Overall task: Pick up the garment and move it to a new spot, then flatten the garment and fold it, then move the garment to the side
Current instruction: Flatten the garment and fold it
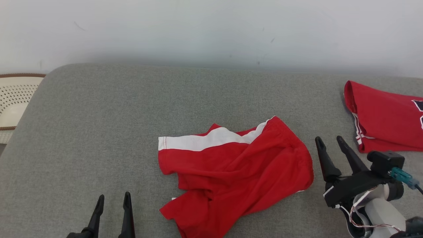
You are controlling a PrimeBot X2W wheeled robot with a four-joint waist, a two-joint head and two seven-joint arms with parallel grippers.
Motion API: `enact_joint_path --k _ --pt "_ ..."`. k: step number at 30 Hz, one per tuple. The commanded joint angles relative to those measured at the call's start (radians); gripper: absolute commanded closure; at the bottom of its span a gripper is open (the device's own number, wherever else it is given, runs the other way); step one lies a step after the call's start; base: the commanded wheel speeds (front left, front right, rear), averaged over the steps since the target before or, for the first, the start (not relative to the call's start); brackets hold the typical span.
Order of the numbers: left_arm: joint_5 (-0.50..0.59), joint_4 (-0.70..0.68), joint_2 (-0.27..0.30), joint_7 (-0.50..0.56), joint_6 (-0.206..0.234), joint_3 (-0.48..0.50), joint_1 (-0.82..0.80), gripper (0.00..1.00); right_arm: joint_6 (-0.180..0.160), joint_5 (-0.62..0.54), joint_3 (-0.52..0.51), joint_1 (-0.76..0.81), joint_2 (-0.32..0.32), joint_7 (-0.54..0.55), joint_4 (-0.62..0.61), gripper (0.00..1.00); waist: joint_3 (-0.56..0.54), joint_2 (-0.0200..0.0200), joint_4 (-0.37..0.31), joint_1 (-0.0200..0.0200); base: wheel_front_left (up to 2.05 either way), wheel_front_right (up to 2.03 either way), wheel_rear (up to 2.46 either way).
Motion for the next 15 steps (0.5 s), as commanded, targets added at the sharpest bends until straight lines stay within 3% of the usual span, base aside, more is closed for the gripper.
enact_joint_path --k 1,5,15 --pt "-0.008 -0.004 0.000 -0.006 0.003 0.000 0.014 0.00 0.000 -0.064 -0.062 0.046 0.013 -0.005 -0.062 0.00 -0.002 -0.0001 0.001 0.0000 0.00 0.00 0.00" --pt "-0.002 -0.012 0.000 -0.006 0.003 0.005 0.017 0.00 0.000 -0.178 -0.191 0.154 0.067 -0.004 -0.197 0.00 -0.005 -0.0001 0.003 0.0000 0.00 0.00 0.00" --pt "0.012 -0.028 0.000 -0.006 -0.004 0.012 0.024 0.00 0.000 -0.379 -0.323 0.316 0.172 -0.004 -0.371 0.00 -0.006 -0.0001 -0.004 0.0000 0.00 0.00 0.00"
